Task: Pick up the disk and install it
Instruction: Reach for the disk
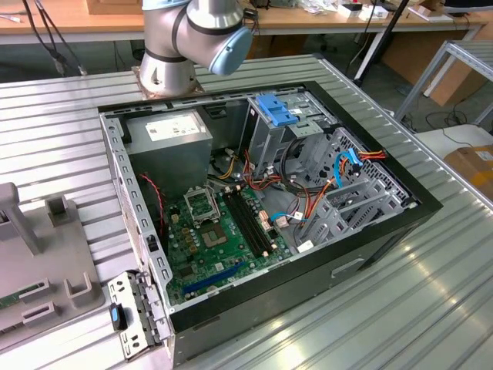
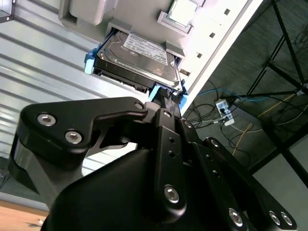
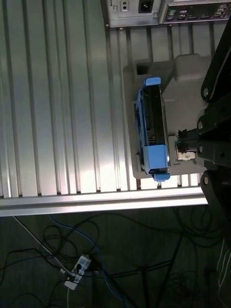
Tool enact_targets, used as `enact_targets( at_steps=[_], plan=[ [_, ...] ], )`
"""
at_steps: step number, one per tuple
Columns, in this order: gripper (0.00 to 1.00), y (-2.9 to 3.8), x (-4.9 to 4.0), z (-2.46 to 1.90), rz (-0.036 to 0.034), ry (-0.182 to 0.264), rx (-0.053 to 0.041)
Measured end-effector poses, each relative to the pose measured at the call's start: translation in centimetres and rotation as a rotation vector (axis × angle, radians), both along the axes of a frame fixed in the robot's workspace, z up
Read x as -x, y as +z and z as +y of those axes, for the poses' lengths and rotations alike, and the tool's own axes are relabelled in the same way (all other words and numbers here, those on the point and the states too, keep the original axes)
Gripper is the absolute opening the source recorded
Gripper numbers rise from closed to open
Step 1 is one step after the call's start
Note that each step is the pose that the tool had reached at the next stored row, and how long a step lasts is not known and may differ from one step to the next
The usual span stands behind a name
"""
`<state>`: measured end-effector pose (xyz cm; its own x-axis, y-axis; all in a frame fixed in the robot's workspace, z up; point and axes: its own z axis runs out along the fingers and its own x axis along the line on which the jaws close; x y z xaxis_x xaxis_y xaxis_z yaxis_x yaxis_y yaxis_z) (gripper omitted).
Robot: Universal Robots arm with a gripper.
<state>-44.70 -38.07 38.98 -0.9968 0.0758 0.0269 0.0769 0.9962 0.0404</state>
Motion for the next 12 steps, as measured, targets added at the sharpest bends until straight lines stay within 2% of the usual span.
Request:
enact_targets(
  at_steps=[7, 12],
  plan=[
    [0.11, -0.15, 0.1, 1.21, -0.0001, 0.004, 0.0],
    [0.11, -0.32, 0.87, 1.28, 0.0, 0.008, 0.0]
  ],
)
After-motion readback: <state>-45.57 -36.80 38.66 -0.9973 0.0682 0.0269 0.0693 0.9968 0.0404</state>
